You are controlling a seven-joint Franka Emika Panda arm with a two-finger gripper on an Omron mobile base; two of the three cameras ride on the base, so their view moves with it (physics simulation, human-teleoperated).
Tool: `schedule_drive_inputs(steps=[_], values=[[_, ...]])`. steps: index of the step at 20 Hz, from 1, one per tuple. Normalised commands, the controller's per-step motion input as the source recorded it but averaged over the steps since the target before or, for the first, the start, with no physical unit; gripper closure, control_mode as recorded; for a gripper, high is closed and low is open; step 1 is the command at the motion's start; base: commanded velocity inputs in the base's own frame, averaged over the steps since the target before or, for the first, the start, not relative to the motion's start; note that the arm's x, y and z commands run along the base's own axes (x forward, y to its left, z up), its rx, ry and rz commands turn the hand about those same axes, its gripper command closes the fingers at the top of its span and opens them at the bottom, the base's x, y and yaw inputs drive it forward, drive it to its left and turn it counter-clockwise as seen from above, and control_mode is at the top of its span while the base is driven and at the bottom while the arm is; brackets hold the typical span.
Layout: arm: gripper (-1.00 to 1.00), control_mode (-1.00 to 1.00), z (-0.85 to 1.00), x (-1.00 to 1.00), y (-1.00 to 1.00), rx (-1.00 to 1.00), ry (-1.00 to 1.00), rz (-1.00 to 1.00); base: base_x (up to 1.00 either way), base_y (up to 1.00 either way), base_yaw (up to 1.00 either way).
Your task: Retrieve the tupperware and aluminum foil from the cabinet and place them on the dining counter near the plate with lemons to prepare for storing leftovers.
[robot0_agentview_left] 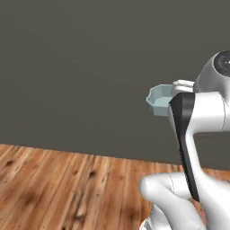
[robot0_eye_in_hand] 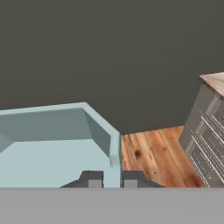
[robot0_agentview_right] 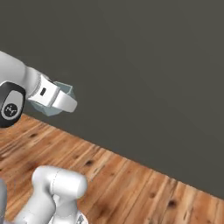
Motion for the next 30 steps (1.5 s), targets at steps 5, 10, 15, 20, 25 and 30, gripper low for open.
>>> schedule_drive_inputs(steps=[5, 10, 15, 20, 25, 30], values=[[1.00, 1.00, 0.00, 0.00, 0.00, 0.00, 0.00, 0.00, 0.18, -0.02, 0.94], [1.00, 1.00, 0.00, 0.00, 0.00, 0.00, 0.00, 0.00, 0.38, -0.09, 0.90], [1.00, 1.00, 0.00, 0.00, 0.00, 0.00, 0.00, 0.00, 0.40, -0.23, 0.84], [1.00, 1.00, 0.00, 0.00, 0.00, 0.00, 0.00, 0.00, 0.59, -0.47, 0.72], [1.00, 1.00, 0.00, 0.00, 0.00, 0.00, 0.00, 0.00, 0.82, -0.66, 0.59], [1.00, 1.00, 0.00, 0.00, 0.00, 0.00, 0.00, 0.00, 0.95, -0.67, 0.55]])
